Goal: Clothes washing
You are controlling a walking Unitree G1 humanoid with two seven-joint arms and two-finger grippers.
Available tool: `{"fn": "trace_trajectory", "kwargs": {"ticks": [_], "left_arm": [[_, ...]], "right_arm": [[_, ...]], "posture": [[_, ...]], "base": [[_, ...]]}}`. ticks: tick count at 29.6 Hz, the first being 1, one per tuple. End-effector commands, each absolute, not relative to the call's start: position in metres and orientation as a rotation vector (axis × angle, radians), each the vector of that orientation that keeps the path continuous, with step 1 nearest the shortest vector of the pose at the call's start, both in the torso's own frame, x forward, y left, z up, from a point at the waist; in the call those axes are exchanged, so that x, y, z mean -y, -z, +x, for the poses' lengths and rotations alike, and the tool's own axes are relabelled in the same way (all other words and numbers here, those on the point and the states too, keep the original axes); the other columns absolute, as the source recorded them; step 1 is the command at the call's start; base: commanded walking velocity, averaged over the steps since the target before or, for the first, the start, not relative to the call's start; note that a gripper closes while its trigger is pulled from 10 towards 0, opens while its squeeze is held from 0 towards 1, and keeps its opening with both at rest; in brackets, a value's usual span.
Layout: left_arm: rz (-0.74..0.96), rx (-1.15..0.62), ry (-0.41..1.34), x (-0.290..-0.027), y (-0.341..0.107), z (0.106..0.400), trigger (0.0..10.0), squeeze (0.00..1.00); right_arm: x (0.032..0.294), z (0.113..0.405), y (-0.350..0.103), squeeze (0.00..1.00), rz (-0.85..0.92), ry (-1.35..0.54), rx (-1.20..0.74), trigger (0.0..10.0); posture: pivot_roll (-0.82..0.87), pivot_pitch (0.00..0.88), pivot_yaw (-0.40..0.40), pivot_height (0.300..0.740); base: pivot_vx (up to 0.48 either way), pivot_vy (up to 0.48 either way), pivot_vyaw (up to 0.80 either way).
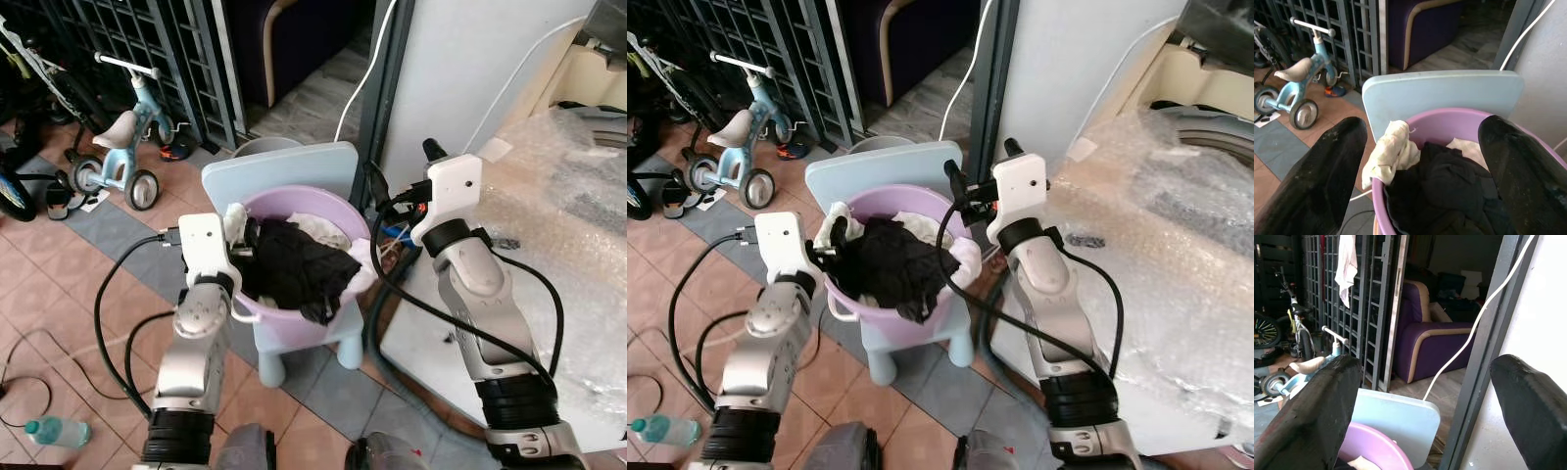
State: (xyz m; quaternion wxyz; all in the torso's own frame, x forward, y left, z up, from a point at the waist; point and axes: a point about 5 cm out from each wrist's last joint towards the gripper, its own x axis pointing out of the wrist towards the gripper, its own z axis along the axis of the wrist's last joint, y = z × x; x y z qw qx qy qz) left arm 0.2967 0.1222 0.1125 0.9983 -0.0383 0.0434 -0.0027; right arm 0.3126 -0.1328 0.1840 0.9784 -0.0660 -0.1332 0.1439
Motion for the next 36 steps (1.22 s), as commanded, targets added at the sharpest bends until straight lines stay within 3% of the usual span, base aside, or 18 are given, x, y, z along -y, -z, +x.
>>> {"fn": "trace_trajectory", "kwargs": {"ticks": [1,11,17,31,36], "left_arm": [[-0.053,-0.075,-0.013,-0.131,-0.112,0.295,10.0,0.0],[-0.052,-0.074,-0.033,-0.142,-0.109,0.289,10.0,0.0],[-0.051,-0.1,-0.045,-0.15,-0.103,0.283,10.0,0.0],[-0.049,-0.116,-0.054,-0.156,-0.1,0.276,10.0,0.0],[-0.059,-0.129,-0.046,-0.151,-0.1,0.275,10.0,0.0]], "right_arm": [[0.122,0.311,-0.193,0.0,-0.132,-0.324,0.297,10.0],[0.118,0.306,-0.173,0.0,-0.15,-0.34,0.205,10.0],[0.127,0.293,-0.122,0.0,-0.12,-0.299,-0.063,10.0],[0.118,0.289,-0.107,0.0,-0.097,-0.314,-0.124,10.0],[0.126,0.29,-0.094,0.0,-0.145,-0.287,-0.194,10.0]], "posture": [[-0.01,0.082,0.04,0.74],[0.0,0.086,0.029,0.74],[-0.01,0.085,0.033,0.74],[0.0,0.091,0.031,0.74],[0.01,0.103,0.029,0.74]], "base": [[0.0,0.0,0.0],[0.028,0.0,0.0],[0.348,0.0,0.0],[0.386,0.0,0.31],[0.0,0.0,0.0]]}}
